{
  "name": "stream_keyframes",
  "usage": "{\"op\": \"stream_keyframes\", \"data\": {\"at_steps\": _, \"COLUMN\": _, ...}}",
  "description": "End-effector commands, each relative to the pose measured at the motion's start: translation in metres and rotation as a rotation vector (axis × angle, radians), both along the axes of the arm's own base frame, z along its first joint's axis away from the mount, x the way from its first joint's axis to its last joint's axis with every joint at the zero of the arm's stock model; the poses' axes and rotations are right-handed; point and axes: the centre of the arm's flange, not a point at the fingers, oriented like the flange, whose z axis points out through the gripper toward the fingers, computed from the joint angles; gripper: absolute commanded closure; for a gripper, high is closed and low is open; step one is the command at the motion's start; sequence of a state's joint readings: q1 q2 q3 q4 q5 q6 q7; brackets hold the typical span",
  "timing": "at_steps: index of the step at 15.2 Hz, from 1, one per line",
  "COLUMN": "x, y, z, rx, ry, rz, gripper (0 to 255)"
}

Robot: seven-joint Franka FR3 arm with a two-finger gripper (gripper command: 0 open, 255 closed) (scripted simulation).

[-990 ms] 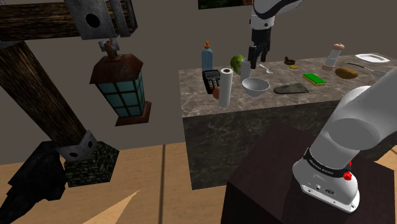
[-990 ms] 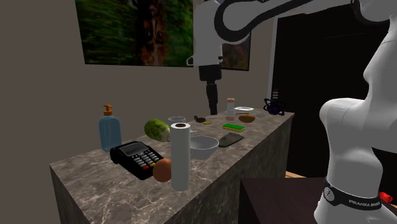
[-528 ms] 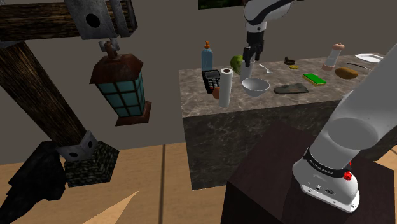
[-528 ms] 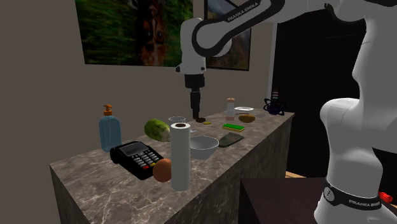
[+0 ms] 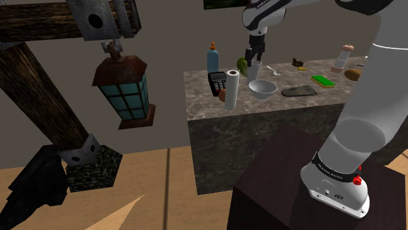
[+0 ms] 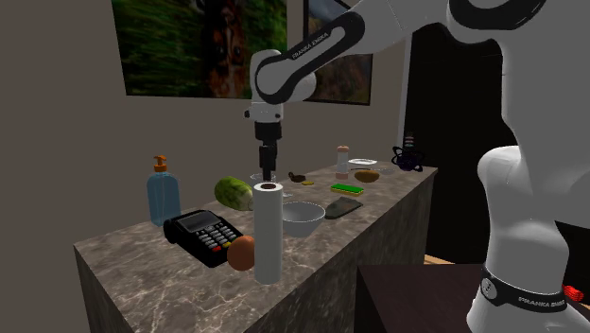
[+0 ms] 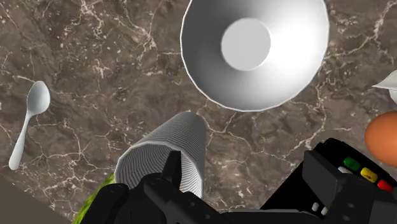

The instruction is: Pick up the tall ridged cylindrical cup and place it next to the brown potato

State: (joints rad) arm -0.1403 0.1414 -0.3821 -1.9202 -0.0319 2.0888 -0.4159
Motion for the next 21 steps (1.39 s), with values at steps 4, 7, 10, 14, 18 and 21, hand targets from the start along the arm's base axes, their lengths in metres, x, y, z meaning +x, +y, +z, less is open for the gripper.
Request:
{"op": "stream_keyframes", "data": {"at_steps": 4, "x": 0.03, "y": -0.034, "z": -0.019, "rx": -0.008, "ry": -0.023, "rz": -0.012, "gripper": 0}}
{"op": "stream_keyframes", "data": {"at_steps": 7, "x": 0.031, "y": -0.036, "z": -0.035, "rx": -0.008, "ry": -0.023, "rz": -0.012, "gripper": 0}}
{"op": "stream_keyframes", "data": {"at_steps": 10, "x": 0.031, "y": -0.037, "z": -0.051, "rx": -0.008, "ry": -0.023, "rz": -0.012, "gripper": 0}}
{"op": "stream_keyframes", "data": {"at_steps": 14, "x": 0.031, "y": -0.037, "z": -0.054, "rx": -0.008, "ry": -0.023, "rz": -0.012, "gripper": 0}}
{"op": "stream_keyframes", "data": {"at_steps": 18, "x": 0.031, "y": -0.037, "z": -0.054, "rx": -0.008, "ry": -0.023, "rz": -0.012, "gripper": 0}}
{"op": "stream_keyframes", "data": {"at_steps": 21, "x": 0.031, "y": -0.037, "z": -0.054, "rx": -0.008, "ry": -0.023, "rz": -0.012, "gripper": 255}}
